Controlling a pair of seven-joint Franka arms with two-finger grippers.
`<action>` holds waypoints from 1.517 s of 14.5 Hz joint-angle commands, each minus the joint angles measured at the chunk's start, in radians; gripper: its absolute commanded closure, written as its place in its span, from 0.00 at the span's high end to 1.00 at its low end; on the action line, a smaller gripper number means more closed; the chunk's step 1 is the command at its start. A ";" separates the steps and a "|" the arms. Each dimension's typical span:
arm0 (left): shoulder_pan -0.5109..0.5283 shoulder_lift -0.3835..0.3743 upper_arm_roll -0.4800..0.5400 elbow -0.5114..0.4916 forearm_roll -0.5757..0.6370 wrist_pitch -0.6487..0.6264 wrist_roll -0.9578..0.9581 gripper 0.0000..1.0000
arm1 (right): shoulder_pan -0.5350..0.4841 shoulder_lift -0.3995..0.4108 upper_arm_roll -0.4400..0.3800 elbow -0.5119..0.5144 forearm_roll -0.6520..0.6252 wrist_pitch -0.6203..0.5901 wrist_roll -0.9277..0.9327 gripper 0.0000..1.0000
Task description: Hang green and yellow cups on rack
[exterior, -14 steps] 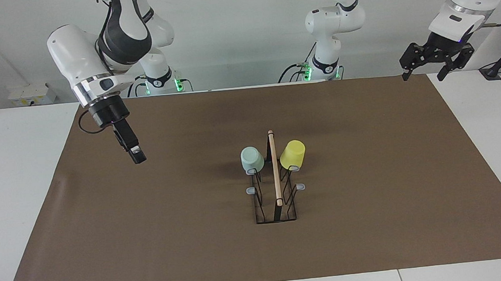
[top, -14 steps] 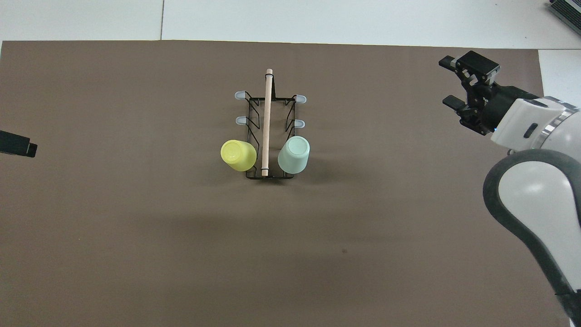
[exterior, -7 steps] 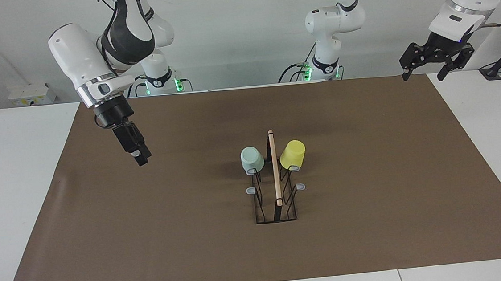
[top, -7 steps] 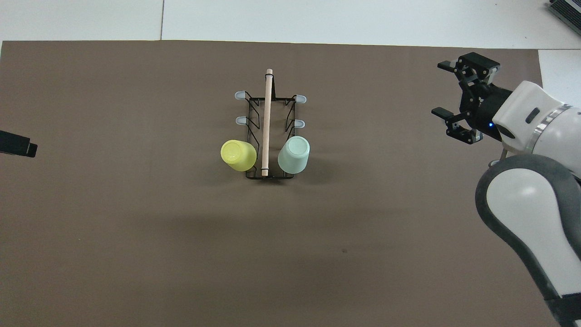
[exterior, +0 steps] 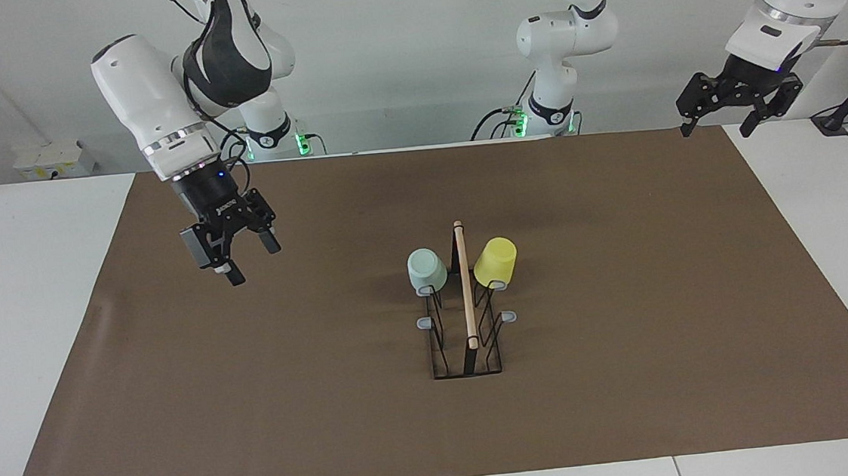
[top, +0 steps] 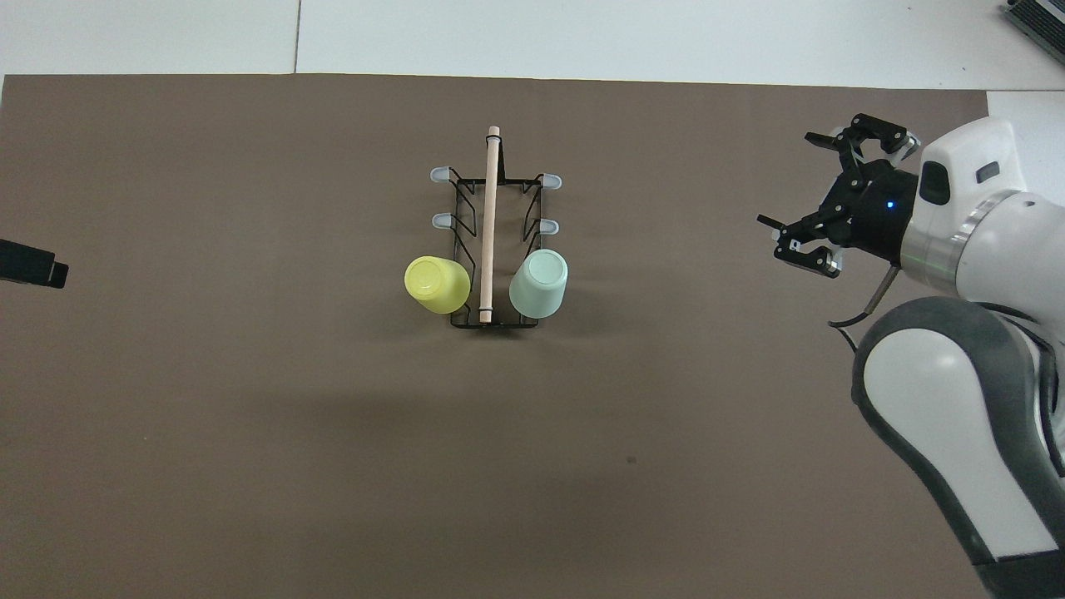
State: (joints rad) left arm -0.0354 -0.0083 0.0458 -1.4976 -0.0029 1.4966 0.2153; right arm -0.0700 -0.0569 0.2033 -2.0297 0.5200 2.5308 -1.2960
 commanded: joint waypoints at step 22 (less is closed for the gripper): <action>-0.011 -0.024 0.009 -0.026 -0.012 -0.003 -0.008 1.00 | -0.160 -0.049 -0.047 0.190 -0.436 -0.754 1.040 1.00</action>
State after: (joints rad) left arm -0.0354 -0.0083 0.0458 -1.4976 -0.0029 1.4966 0.2153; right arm -0.2207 -0.0749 0.1588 -1.8482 0.1098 1.8236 -0.3147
